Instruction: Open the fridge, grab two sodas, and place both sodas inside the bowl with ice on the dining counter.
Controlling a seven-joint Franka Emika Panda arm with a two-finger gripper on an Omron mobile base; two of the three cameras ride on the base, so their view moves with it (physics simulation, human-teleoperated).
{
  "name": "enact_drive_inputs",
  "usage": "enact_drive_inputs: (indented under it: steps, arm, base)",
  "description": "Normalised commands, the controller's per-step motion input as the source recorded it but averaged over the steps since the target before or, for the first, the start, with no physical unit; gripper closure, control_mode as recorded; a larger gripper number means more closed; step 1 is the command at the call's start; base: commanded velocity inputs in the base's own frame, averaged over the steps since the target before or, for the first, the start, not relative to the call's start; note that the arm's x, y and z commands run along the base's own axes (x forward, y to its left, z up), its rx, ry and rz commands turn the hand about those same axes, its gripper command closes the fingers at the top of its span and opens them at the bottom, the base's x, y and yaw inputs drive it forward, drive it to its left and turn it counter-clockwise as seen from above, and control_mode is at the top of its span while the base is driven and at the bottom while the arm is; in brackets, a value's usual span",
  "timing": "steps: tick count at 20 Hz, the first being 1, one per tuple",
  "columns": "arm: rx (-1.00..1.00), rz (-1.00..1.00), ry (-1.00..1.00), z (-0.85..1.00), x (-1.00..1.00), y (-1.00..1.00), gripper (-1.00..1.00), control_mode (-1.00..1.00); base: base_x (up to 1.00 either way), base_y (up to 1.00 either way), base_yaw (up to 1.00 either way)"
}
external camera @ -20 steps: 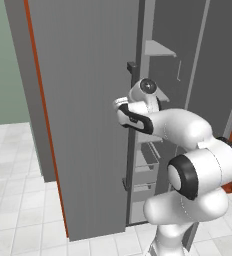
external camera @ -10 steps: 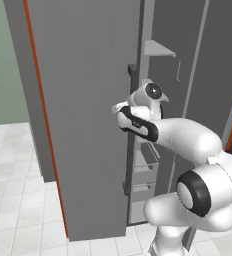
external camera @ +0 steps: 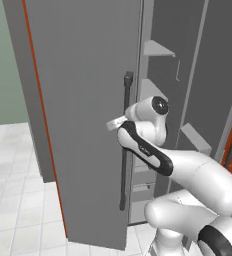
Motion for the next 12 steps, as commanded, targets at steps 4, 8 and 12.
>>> enact_drive_inputs:
  steps: [4,8,12]
  arm:
    - [0.00,0.09,0.07,0.00,-0.70,0.92,-1.00,-1.00]
    - [0.01,0.04,0.15,0.02,-0.49,0.80,-1.00,-1.00]
    - [0.04,-0.05,0.16,0.15,-0.33,-0.07,-1.00,-1.00]
  base:
    - [0.00,0.00,0.00]
    - [0.00,0.00,0.00]
    - [0.00,0.00,0.00]
